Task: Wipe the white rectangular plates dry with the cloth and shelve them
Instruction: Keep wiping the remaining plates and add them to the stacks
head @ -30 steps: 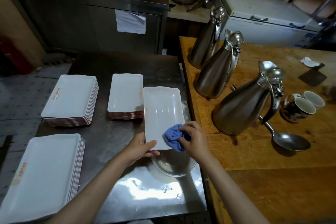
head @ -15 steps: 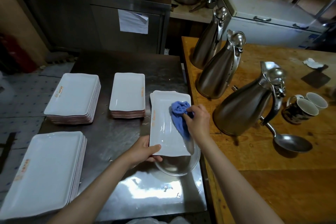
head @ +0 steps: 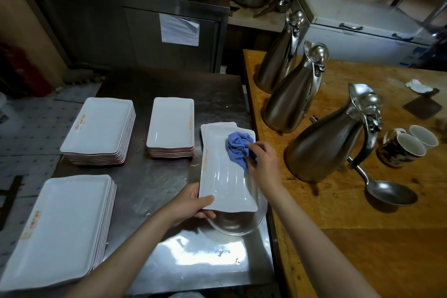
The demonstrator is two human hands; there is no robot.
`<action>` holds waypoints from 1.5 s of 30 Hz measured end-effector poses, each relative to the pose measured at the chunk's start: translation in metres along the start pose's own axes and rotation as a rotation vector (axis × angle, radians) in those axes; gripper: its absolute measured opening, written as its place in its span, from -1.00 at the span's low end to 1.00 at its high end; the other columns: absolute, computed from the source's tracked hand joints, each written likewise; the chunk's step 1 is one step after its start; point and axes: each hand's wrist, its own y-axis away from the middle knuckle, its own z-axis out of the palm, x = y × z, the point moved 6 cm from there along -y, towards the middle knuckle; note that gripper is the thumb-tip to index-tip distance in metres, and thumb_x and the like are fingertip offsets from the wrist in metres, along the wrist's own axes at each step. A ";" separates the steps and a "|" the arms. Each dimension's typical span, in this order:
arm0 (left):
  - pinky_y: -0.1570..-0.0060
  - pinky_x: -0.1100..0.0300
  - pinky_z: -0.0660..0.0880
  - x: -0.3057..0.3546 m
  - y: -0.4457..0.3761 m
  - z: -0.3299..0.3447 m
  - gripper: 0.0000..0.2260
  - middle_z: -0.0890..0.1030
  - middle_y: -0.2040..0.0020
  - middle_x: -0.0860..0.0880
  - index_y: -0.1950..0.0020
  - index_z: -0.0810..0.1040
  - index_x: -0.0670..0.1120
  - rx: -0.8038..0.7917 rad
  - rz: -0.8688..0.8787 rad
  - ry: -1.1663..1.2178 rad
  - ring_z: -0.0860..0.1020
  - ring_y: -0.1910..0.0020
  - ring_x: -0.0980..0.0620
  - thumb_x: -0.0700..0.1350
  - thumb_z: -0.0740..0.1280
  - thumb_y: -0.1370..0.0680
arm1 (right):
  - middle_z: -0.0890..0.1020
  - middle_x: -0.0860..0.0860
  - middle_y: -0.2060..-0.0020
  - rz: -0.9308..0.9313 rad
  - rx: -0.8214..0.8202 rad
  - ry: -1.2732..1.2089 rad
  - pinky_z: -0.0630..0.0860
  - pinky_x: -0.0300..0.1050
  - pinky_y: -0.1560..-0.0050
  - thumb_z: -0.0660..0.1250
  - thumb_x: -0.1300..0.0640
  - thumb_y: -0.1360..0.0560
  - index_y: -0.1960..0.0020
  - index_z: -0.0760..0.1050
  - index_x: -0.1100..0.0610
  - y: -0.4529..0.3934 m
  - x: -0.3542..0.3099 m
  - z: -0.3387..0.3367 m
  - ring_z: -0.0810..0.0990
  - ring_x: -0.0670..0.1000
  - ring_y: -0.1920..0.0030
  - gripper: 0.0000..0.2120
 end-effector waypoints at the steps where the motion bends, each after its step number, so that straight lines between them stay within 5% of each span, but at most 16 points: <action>1: 0.32 0.34 0.47 0.000 0.000 0.001 -0.83 0.68 0.08 0.09 -0.15 0.47 0.03 -0.006 0.000 -0.006 0.64 0.30 0.09 -0.19 0.25 -0.60 | 0.50 0.17 -0.15 0.012 0.006 0.004 0.50 -0.22 -0.08 0.40 0.25 -0.46 -0.26 0.50 0.24 -0.003 0.000 -0.002 0.50 0.10 -0.15 -0.63; 5: 0.33 0.35 0.47 0.001 0.001 0.001 -0.82 0.68 0.05 0.05 -0.16 0.47 0.01 -0.035 0.000 -0.019 0.64 0.28 0.08 -0.19 0.25 -0.60 | 0.50 0.14 -0.16 0.043 0.045 -0.001 0.31 -0.49 0.03 0.36 0.26 -0.49 -0.28 0.49 0.21 -0.013 0.000 -0.008 0.47 0.04 -0.15 -0.64; 11: 0.30 0.33 0.50 0.002 -0.001 -0.005 -0.82 0.69 0.08 0.08 -0.18 0.46 0.02 -0.066 -0.011 -0.065 0.65 0.26 0.06 -0.16 0.28 -0.59 | 0.58 0.10 -0.12 0.087 0.085 -0.068 0.40 -0.28 -0.07 0.35 0.29 -0.49 -0.24 0.51 0.20 -0.025 -0.009 -0.015 0.51 0.04 -0.14 -0.68; 18: 0.32 0.34 0.49 0.007 0.001 -0.002 -0.83 0.69 0.11 0.10 -0.18 0.45 -0.01 -0.119 -0.012 -0.143 0.65 0.30 0.07 -0.18 0.25 -0.61 | 0.62 -0.01 0.06 0.278 0.044 -0.295 0.42 -0.55 0.29 0.40 0.28 -0.46 -0.05 0.60 0.18 -0.037 -0.015 -0.014 0.53 -0.16 0.11 -0.82; 26: 0.33 0.33 0.48 0.005 0.000 0.001 -0.82 0.67 0.06 0.09 -0.19 0.43 0.02 -0.139 -0.028 -0.113 0.65 0.30 0.06 -0.17 0.26 -0.60 | 0.63 0.04 0.06 0.323 -0.114 -0.444 0.62 -0.09 0.03 0.38 0.35 -0.45 0.12 0.61 0.19 -0.039 -0.019 0.008 0.62 -0.02 0.01 -0.90; 32: 0.35 0.33 0.49 0.001 -0.004 -0.003 -0.85 0.68 0.05 0.06 -0.14 0.46 0.00 -0.068 -0.034 -0.051 0.66 0.29 0.04 -0.18 0.27 -0.60 | 0.58 0.06 -0.13 0.214 -0.227 -0.433 0.47 -0.47 0.04 0.22 0.44 -0.50 -0.07 0.62 0.28 -0.024 -0.030 0.010 0.49 -0.08 -0.16 -0.74; 36: 0.37 0.34 0.49 0.006 -0.005 -0.006 -0.80 0.68 0.04 0.02 -0.21 0.45 -0.04 -0.042 -0.008 -0.035 0.65 0.30 0.04 -0.20 0.27 -0.59 | 0.43 0.02 -0.30 0.258 -0.061 -0.377 0.38 -0.15 -0.30 0.31 0.20 -0.52 -0.30 0.50 0.07 -0.019 -0.028 0.001 0.36 -0.01 -0.33 -0.66; 40: 0.41 0.36 0.47 0.011 -0.005 0.000 -0.86 0.67 0.09 -0.01 -0.16 0.44 -0.13 -0.047 0.002 -0.031 0.64 0.37 0.06 -0.23 0.24 -0.60 | 0.45 0.00 -0.28 0.196 -0.103 -0.264 0.23 -0.33 -0.13 0.49 -0.08 -0.36 -0.36 0.39 0.06 -0.014 -0.045 0.005 0.34 -0.02 -0.28 -0.37; 45: 0.46 0.38 0.44 0.013 -0.003 0.003 -0.87 0.67 0.13 0.01 -0.14 0.44 -0.11 -0.043 0.010 -0.008 0.63 0.40 0.06 -0.26 0.23 -0.61 | 0.42 0.05 -0.21 0.175 -0.087 0.000 0.30 -0.23 -0.10 0.42 -0.14 -0.40 -0.33 0.46 -0.01 -0.019 -0.046 0.005 0.31 0.04 -0.21 -0.46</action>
